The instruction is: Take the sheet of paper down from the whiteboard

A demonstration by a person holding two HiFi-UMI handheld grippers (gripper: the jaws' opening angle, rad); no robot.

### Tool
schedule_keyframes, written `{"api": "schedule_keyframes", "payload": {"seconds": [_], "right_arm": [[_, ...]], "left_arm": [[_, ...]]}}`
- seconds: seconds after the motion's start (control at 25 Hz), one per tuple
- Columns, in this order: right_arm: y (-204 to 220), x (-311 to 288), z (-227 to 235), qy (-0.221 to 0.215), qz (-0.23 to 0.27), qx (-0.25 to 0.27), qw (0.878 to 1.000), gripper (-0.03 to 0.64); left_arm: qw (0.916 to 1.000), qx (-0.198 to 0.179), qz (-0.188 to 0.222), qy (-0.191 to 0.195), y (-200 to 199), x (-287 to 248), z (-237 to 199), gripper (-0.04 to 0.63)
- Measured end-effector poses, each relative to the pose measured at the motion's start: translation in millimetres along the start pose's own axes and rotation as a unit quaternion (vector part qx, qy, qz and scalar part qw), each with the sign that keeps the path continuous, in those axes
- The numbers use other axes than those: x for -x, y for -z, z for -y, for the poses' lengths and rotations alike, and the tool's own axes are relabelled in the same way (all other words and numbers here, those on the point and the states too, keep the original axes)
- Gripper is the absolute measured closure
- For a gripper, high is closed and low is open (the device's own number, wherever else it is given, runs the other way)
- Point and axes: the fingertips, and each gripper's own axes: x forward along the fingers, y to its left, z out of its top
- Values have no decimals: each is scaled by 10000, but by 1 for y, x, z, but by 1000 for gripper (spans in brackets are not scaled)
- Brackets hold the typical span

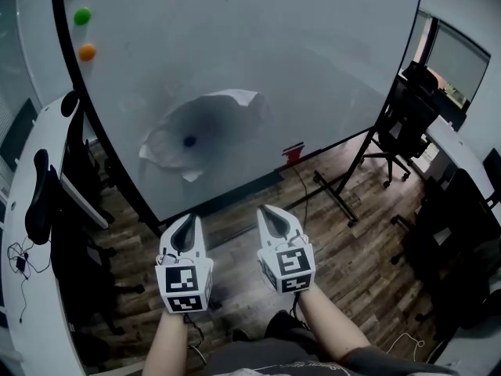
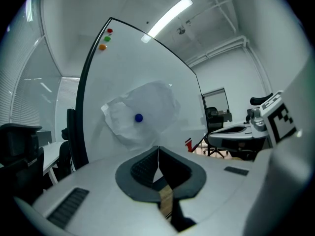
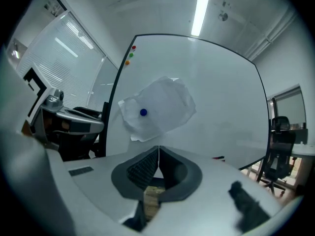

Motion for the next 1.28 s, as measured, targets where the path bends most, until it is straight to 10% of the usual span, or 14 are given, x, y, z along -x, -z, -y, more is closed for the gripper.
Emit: {"api": "schedule_keyframes", "payload": {"seconds": [1.28], "right_arm": [[-29,-116,78,-1387,50,167,9902,594]], "left_arm": [[9851,14,-93,-1717,-29,-80,-12,581]]}}
